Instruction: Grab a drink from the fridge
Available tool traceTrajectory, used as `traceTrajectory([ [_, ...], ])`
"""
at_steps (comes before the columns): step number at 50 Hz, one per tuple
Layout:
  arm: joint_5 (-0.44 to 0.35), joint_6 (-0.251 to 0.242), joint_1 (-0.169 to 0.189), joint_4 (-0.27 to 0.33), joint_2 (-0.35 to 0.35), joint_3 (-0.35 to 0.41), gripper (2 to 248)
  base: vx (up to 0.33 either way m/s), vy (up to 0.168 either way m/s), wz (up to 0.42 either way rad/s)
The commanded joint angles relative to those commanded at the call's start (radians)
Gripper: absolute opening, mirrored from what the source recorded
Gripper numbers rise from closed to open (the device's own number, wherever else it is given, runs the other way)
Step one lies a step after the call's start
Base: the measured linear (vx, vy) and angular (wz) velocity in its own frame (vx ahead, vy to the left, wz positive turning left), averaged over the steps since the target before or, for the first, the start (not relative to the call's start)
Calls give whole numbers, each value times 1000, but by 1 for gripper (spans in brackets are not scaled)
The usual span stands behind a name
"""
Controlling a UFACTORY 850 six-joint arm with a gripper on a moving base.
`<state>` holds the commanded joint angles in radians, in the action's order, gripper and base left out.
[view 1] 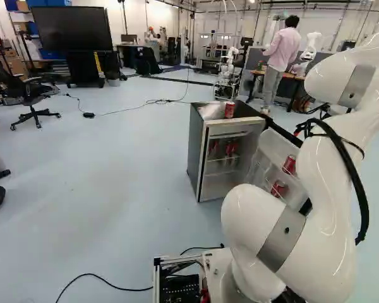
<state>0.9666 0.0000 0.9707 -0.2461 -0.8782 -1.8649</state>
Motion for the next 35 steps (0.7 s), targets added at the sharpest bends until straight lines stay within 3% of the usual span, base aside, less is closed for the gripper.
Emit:
traceTrajectory([
  [16,129,0,23,0,12,21,247,0,0,0],
  [35,148,0,29,0,82,147,247,0,0,0],
])
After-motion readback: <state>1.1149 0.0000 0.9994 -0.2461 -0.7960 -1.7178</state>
